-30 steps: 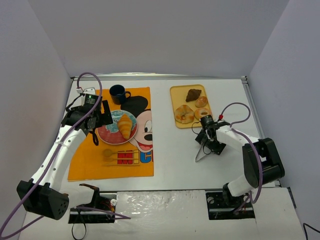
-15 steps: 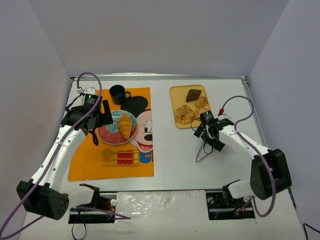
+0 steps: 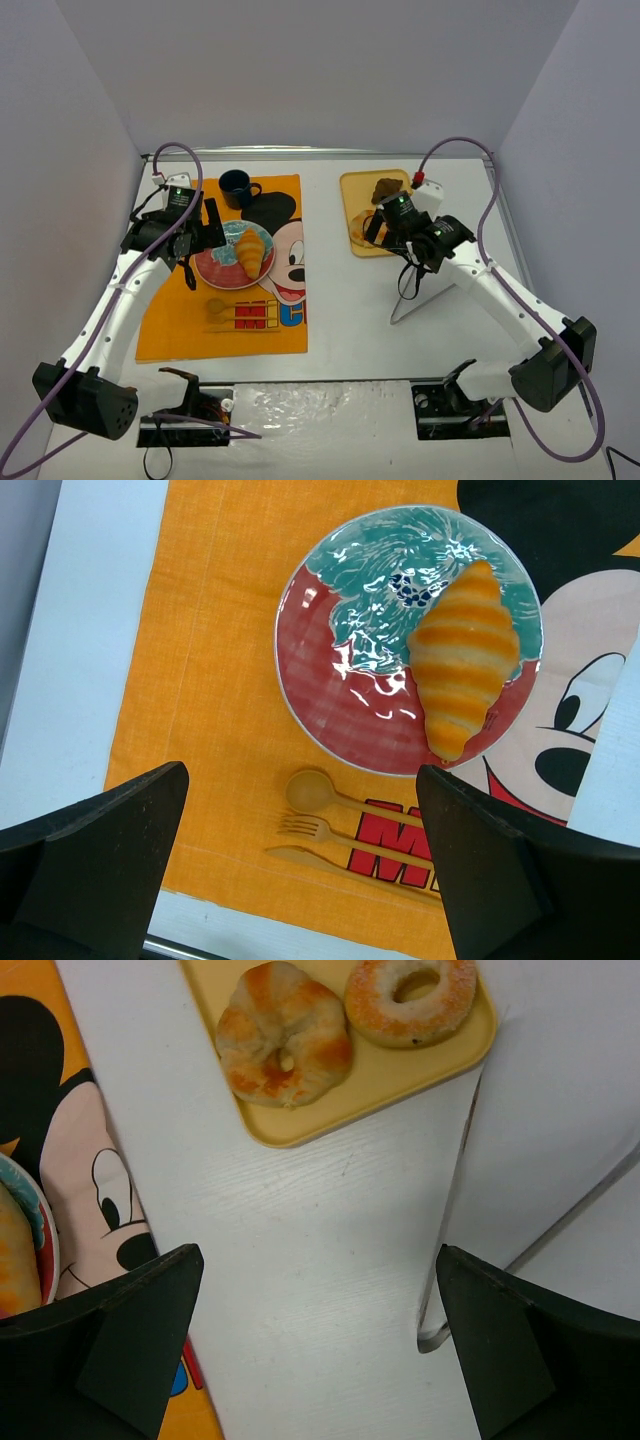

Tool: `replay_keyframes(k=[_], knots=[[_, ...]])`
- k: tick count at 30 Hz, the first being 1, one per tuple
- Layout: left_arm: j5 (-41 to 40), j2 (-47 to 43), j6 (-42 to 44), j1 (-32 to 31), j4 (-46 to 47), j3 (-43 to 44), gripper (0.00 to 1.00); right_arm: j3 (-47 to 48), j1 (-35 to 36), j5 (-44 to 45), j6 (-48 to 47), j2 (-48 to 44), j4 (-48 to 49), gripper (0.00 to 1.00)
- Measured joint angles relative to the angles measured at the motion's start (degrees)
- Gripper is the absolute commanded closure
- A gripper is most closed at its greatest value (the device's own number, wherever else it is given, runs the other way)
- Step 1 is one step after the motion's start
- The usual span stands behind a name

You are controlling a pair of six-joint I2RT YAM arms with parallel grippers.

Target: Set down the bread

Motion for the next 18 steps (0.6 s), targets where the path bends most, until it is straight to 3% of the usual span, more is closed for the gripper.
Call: replay_keyframes(k=[7,18], knots=[[0.24,0.0,0.0,0.0,-0.15,0.0,0.03,4.81,4.64,0.27,-5.87,5.13,0.59,0.0],[0.24,-0.02,0.02,0.0,-1.07,0.0,0.03,7.97,5.25,0.12,-9.86,6.14,2.69,0.0]])
